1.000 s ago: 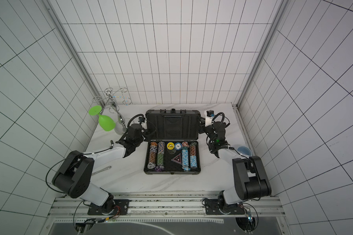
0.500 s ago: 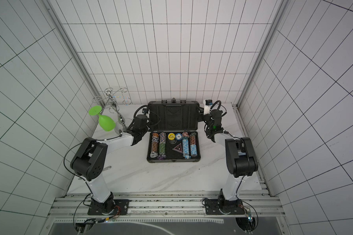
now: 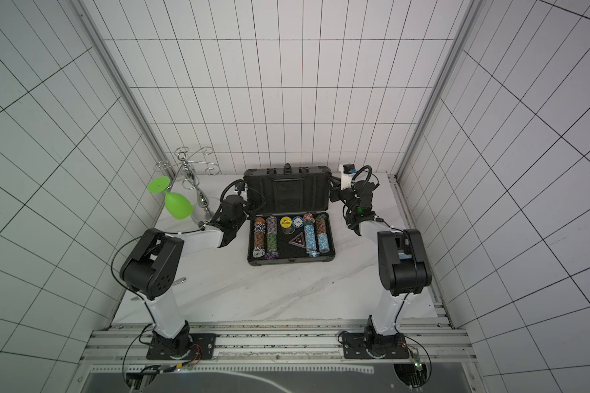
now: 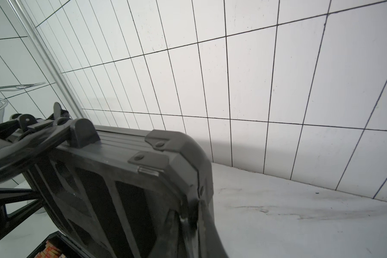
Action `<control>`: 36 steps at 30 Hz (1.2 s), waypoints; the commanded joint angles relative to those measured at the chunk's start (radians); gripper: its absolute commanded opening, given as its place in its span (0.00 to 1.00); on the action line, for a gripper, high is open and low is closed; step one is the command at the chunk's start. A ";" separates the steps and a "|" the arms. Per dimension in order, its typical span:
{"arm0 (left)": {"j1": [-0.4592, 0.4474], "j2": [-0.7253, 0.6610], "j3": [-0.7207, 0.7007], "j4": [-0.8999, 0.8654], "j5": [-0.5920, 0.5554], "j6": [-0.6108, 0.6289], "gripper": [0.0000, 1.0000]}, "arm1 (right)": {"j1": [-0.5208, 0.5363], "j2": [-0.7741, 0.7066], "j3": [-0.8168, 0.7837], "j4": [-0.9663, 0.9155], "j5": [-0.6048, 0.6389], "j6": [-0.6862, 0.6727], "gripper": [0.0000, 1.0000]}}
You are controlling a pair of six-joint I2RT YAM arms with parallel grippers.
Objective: Close the poker set cases
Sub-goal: Close the lid of the poker set case.
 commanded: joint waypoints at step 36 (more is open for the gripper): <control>-0.046 -0.898 -0.436 -0.117 -0.036 -0.161 0.78 | 0.088 -0.656 -0.733 0.045 0.158 0.087 0.10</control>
